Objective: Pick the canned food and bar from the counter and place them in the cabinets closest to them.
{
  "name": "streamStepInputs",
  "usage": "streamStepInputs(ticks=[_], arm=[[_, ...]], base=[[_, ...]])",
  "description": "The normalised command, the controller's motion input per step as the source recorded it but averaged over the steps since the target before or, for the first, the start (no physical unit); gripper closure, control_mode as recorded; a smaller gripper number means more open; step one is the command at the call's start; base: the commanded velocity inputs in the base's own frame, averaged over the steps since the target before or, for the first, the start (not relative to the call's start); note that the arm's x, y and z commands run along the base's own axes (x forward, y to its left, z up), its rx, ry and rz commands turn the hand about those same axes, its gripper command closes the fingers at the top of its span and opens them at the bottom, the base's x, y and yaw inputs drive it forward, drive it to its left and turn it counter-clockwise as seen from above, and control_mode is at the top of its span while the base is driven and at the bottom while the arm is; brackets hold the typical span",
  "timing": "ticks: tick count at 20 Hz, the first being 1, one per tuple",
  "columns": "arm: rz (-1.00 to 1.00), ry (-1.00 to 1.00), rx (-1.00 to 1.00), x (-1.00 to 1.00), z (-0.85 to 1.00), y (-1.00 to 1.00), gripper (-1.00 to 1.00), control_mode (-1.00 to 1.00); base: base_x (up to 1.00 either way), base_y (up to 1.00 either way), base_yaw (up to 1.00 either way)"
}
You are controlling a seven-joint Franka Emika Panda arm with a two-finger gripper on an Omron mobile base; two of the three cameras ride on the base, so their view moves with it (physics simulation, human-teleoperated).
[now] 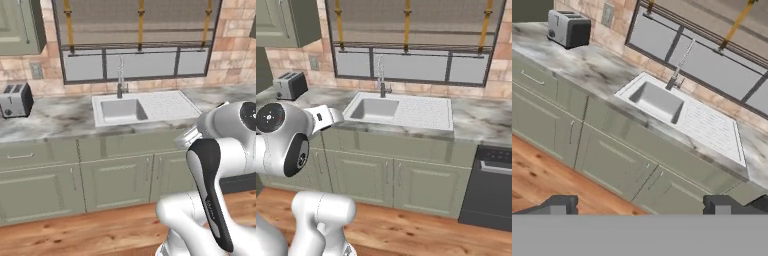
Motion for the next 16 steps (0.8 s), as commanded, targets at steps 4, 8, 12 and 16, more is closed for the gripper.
streamStepInputs(ticks=[4, 8, 12, 16], arm=[[0.0, 0.0, 0.0, 0.0, 0.0, 0.0, -1.0, 1.0], [0.0, 0.0, 0.0, 0.0, 0.0, 0.0, -1.0, 1.0], [0.0, 0.0, 0.0, 0.0, 0.0, 0.0, -1.0, 1.0], [0.0, 0.0, 0.0, 0.0, 0.0, 0.0, -1.0, 1.0]], base=[[-0.23, 0.93, 0.0], [-0.24, 0.94, 0.0], [-0.25, 0.96, 0.0], [-0.23, 0.96, 0.0]])
